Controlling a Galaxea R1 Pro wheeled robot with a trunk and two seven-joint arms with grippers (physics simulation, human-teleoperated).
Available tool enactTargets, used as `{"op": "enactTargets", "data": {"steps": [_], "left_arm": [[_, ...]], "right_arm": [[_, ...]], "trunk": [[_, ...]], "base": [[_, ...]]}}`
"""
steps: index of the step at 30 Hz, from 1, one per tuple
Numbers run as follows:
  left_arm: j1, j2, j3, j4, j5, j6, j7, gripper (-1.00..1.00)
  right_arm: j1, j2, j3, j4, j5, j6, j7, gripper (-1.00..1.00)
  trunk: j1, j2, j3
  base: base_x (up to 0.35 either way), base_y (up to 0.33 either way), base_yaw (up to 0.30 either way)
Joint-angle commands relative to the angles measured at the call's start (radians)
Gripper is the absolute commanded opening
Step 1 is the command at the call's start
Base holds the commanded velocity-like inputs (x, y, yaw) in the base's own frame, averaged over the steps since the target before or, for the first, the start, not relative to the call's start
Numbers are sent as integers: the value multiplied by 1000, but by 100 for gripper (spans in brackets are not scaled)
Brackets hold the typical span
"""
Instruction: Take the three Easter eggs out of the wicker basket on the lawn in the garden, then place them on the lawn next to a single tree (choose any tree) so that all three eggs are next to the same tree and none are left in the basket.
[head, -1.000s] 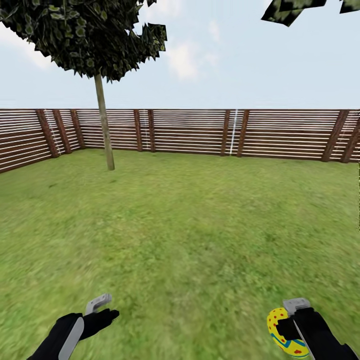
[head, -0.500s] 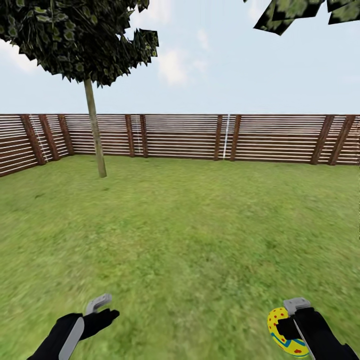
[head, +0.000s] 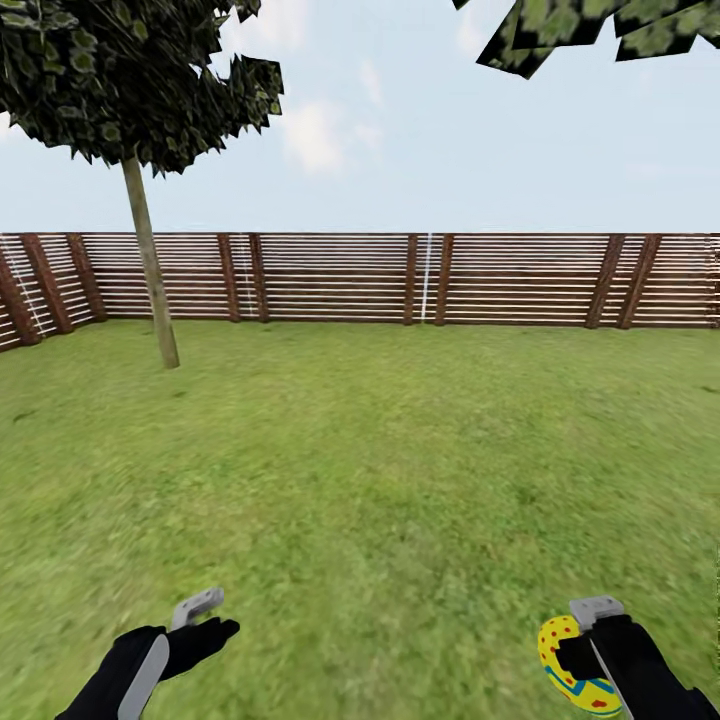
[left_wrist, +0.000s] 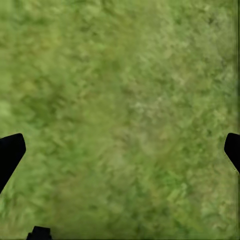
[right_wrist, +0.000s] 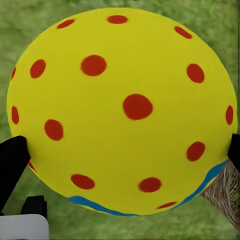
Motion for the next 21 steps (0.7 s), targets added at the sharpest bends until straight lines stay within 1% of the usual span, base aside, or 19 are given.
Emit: {"op": "enactTargets", "data": {"steps": [1,6,12,21], "left_arm": [[0,0,3,-1,-1,6,-4,100],[0,-1,3,0,-1,7,-5,100],[0,0,5,0,-1,8,-4,100],[0,0,3,0,-1,9,-4,100]], "right_arm": [[-1,-1,-1,-1,10,4,10,-100],[-1,-1,0,0,10,4,10,-100],[-1,4,2,0,10,4,9,-100],[-1,3,1,-1,10,4,9,-100]], "trunk": [[1,-1,-1],[1,-1,-1],[1,-1,-1],[1,-1,-1]], "base": [[330,0,-215],[335,0,-225],[340,0,-222],[340,0,-209]]}}
